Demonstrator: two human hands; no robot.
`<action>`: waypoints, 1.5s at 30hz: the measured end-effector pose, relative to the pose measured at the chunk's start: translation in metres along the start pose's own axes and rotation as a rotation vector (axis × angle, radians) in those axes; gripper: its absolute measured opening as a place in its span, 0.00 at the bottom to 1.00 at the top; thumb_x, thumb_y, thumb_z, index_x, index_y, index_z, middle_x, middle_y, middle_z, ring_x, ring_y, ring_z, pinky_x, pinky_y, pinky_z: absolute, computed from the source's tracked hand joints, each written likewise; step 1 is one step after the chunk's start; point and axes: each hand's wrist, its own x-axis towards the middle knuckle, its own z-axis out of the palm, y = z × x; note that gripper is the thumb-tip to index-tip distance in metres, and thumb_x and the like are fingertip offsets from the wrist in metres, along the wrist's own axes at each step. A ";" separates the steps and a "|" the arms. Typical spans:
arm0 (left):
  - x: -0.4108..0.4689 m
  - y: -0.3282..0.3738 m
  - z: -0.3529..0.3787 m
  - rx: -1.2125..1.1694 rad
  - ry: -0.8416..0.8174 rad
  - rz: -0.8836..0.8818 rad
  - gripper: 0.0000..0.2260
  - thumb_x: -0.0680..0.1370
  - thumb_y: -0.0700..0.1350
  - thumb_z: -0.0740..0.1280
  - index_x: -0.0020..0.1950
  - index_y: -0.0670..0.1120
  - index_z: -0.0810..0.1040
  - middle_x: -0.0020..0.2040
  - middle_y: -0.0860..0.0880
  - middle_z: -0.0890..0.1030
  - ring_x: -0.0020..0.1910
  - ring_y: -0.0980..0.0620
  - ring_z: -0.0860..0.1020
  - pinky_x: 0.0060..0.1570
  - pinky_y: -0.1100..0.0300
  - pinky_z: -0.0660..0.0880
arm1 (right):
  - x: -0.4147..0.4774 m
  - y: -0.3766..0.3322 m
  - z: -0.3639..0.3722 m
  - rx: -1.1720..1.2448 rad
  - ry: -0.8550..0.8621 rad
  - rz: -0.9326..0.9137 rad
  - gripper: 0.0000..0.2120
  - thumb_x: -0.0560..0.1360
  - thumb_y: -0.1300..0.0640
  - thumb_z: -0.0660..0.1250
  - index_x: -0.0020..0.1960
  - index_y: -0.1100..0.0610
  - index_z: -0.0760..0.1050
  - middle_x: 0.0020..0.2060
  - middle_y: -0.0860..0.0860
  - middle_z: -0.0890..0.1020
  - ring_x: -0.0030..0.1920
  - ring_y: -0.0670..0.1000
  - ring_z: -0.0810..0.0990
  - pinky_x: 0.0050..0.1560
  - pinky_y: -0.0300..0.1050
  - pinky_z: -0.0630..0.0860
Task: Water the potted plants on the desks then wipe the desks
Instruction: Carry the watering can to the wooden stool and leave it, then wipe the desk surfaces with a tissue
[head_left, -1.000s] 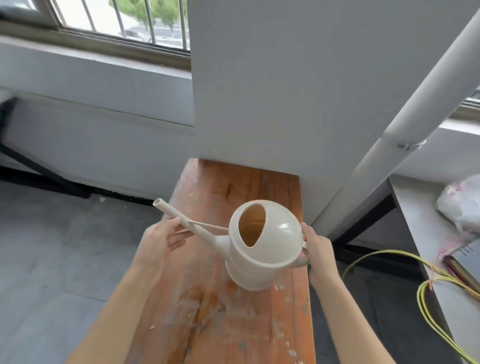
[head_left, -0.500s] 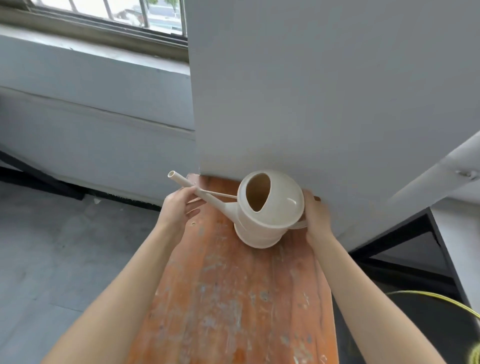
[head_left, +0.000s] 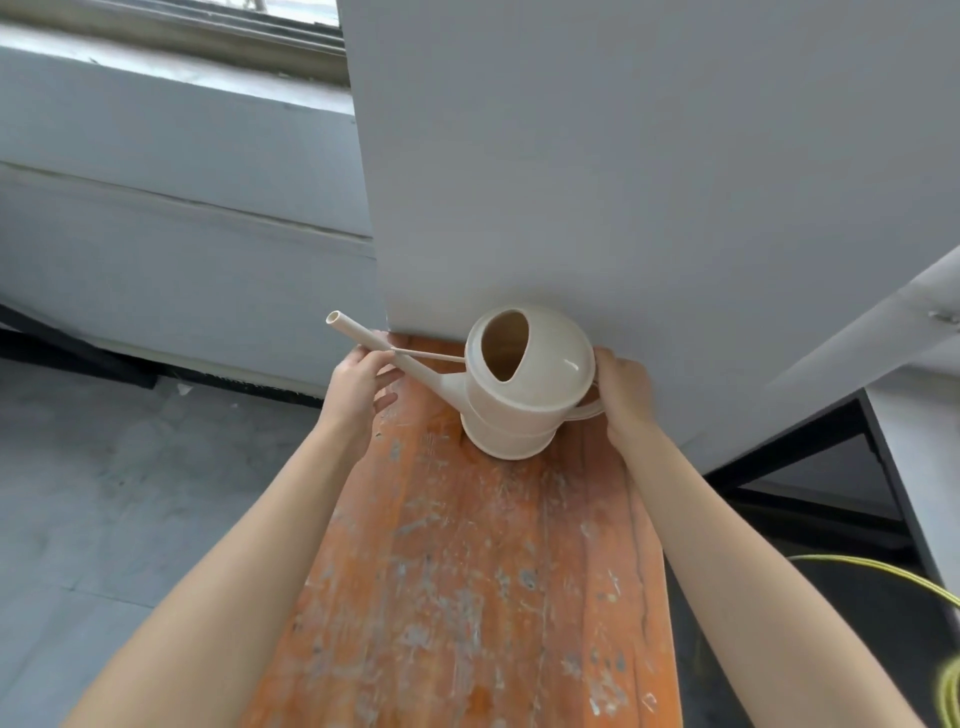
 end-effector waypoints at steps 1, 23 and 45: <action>-0.002 0.001 0.000 0.035 -0.012 -0.005 0.10 0.78 0.42 0.57 0.58 0.49 0.73 0.55 0.48 0.77 0.52 0.49 0.78 0.49 0.56 0.72 | 0.000 0.001 -0.002 -0.009 0.003 -0.019 0.13 0.74 0.56 0.59 0.34 0.63 0.67 0.33 0.55 0.68 0.36 0.52 0.66 0.35 0.45 0.60; -0.294 -0.142 -0.136 0.494 0.410 0.057 0.13 0.78 0.41 0.60 0.61 0.41 0.74 0.60 0.43 0.77 0.57 0.50 0.74 0.55 0.60 0.67 | -0.253 0.127 -0.057 -0.364 -0.278 -0.125 0.18 0.77 0.54 0.60 0.65 0.57 0.71 0.65 0.52 0.74 0.65 0.53 0.71 0.63 0.47 0.67; -0.551 -0.236 -0.350 0.350 0.866 -0.061 0.11 0.76 0.36 0.62 0.58 0.38 0.76 0.57 0.42 0.77 0.54 0.47 0.75 0.52 0.61 0.65 | -0.552 0.216 0.079 -0.675 -0.941 -0.551 0.16 0.75 0.57 0.63 0.62 0.59 0.73 0.59 0.54 0.77 0.62 0.52 0.73 0.59 0.40 0.66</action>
